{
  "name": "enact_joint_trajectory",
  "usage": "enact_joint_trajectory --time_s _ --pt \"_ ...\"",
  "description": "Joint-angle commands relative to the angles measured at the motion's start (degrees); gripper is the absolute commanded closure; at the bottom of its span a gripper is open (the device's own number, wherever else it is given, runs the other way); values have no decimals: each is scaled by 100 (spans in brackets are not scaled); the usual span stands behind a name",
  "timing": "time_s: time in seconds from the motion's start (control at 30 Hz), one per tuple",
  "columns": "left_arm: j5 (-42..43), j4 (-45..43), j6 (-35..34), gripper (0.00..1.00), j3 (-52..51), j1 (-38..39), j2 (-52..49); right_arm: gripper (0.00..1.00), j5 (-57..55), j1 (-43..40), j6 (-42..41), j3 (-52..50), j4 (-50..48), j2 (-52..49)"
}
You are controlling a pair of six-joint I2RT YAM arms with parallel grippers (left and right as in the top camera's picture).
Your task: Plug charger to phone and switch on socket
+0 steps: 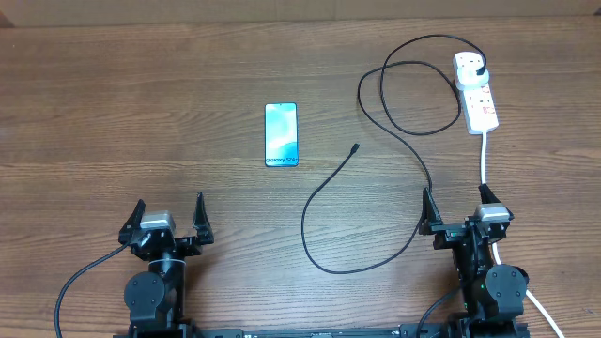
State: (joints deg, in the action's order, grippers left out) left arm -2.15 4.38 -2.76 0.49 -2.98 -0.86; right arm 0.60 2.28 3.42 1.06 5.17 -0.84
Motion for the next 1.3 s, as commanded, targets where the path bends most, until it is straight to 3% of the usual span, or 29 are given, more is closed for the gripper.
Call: enact_joint_trajectory --time_s 0.0,0.47,0.53,0.7,0.87,0.97,1.1,1.27 --pt "66 -7 109 1 -20 33 66 0 -55 24 -22 -57 -33 68" --pt "138 -13 50 0 -20 33 66 0 -55 24 -20 -57 -33 68" --pt "664 -24 -396 0 -20 39 66 0 -55 24 -22 -57 -33 68" --pt "2284 -258 -2514 0 -17 39 61 0 -55 24 -22 -57 -33 68" --pt "3851 -1904 -2699 0 66 39 61 0 -55 24 -22 -57 -33 68" --pt "3827 -2317 -2815 0 603 37 55 0 -55 24 -20 -57 -33 68" --pt "3143 -1132 -2367 0 2212 37 -393 0 -55 24 -22 -57 -33 68" --pt "3250 1388 -1357 0 4940 39 -2404 0 -55 24 -22 -57 -33 68"
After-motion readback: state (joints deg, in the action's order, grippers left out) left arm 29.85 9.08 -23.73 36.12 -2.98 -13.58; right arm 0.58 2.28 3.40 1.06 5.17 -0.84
